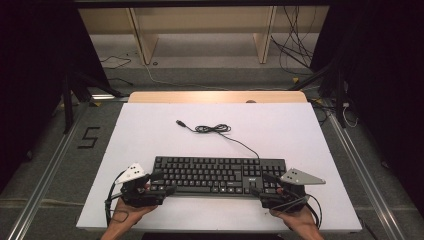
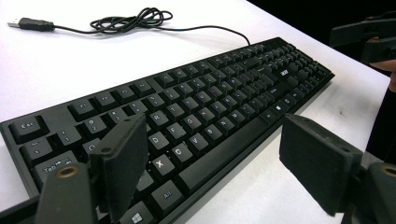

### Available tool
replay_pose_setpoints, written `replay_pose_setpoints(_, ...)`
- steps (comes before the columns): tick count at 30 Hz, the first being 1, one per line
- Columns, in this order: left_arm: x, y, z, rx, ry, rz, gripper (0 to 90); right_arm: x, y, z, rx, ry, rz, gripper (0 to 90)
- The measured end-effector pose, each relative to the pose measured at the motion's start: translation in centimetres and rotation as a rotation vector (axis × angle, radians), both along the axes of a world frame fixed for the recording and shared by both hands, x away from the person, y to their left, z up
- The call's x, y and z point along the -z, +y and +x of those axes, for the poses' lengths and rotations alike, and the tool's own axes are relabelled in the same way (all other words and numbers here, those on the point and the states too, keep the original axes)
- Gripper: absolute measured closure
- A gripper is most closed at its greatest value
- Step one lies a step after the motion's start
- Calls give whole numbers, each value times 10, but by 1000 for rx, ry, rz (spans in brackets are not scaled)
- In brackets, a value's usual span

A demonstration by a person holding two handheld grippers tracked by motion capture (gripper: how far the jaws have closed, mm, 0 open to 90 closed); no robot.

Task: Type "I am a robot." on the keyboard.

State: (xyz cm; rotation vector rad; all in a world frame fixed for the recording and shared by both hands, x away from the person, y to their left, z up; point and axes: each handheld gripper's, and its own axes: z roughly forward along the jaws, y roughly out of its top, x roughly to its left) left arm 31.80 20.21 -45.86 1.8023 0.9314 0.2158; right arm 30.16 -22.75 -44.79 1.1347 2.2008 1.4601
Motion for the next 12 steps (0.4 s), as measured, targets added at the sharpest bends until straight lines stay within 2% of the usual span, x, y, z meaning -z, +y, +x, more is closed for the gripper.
replay_pose_setpoints(12,0,0,0,-4,0,-2,234,0,0,1,7,-3,3,295)
